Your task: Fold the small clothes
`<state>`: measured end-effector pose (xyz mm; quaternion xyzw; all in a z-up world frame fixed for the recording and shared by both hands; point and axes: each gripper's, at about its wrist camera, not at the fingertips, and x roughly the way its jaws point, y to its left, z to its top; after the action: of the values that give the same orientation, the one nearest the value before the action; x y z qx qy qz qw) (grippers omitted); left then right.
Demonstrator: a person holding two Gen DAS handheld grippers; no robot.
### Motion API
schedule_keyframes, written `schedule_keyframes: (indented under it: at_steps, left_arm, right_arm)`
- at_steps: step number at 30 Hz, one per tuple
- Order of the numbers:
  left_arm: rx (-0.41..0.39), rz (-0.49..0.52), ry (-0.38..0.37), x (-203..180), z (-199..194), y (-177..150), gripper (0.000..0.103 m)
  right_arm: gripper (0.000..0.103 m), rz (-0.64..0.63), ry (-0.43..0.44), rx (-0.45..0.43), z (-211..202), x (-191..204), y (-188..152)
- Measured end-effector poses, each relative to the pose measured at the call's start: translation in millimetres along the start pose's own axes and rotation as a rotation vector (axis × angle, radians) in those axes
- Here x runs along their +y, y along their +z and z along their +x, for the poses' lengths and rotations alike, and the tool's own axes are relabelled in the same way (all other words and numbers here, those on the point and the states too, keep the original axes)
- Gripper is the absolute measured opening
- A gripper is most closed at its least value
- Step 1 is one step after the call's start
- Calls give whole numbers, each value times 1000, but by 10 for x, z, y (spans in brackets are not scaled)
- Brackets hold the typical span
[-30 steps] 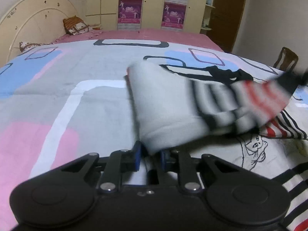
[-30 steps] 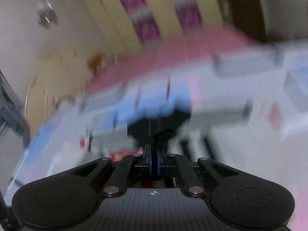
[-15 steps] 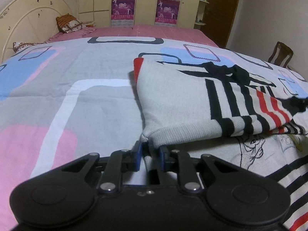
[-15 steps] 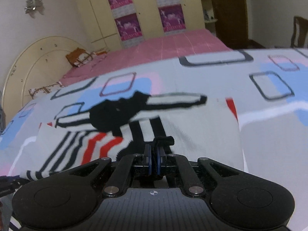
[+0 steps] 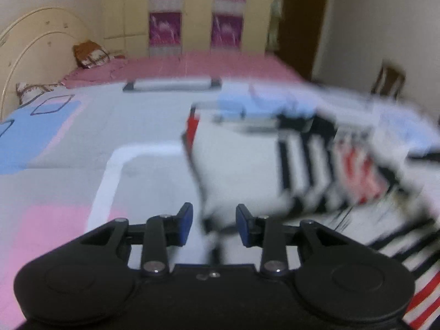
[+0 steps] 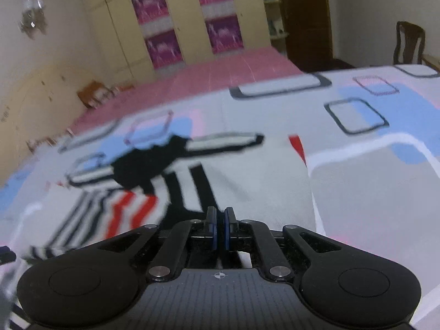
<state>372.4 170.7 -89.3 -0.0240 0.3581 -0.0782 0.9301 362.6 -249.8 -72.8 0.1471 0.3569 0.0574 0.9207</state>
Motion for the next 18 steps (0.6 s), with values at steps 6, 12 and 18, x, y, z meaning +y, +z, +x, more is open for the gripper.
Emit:
schedule_keyframes:
  at_steps: [6,12,18]
  left_arm:
    - [109,41,-24,-572,681,10,42]
    - [80,48,-67,-468,689,164,44]
    - [30,21,-26,-79,1230,750,47]
  right_arm:
    - [4,-129,7,133,403,421,-152]
    - [5,-193,-28,103,402,399,-50]
    - [5,-124,-54,91,884,89,440]
